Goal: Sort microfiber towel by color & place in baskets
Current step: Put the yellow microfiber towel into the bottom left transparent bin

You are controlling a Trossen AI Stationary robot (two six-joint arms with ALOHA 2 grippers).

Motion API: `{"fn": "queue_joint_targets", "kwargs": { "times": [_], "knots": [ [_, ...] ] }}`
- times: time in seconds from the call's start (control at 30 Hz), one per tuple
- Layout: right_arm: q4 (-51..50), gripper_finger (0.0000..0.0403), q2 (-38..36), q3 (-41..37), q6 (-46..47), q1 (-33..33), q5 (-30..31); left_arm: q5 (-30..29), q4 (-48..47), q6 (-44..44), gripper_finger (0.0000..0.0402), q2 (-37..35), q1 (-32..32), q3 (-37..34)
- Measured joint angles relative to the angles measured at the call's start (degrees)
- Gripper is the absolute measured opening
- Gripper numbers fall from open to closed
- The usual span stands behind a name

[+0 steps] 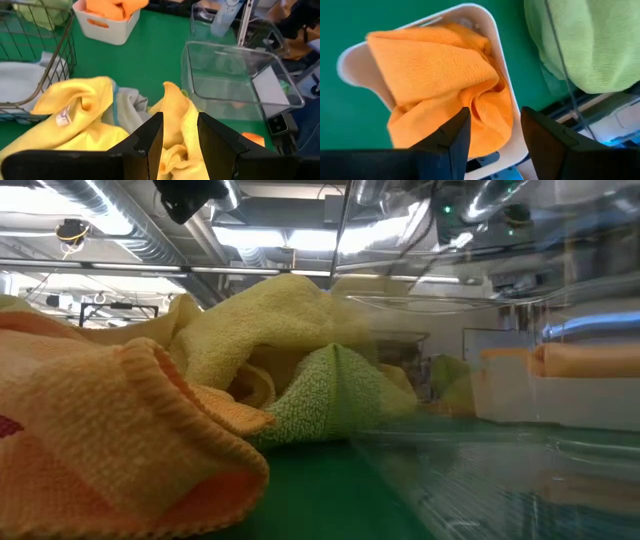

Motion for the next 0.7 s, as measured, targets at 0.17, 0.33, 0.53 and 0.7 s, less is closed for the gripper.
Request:
{"fn": "queue_joint_targets", "kwargs": {
  "times": [0.17, 0.33, 0.53, 0.7],
  "knots": [
    [-0.8, 0.0173, -3.3, 3.6, 0.5, 0.0, -0.6, 0.3, 3.0, -0.4, 0.0117, 3.3, 0.0, 0.0],
    [0.0, 0.0173, -8.3, 5.3, 3.1, 0.0, -3.5, 4.0, 6.3, -1.5, 0.0141, 8.4, -0.1, 0.0],
    [6.7, 0.0173, -13.4, 5.3, 3.3, 3.4, -6.5, 5.4, 9.4, -1.5, 0.0160, 14.6, -0.8, 0.0],
    [12.8, 0.0173, -14.4, 5.3, 4.4, 8.9, -6.6, 6.4, 14.3, -1.3, 0.0171, 18.5, -1.1, 0.0]
  ]
}}
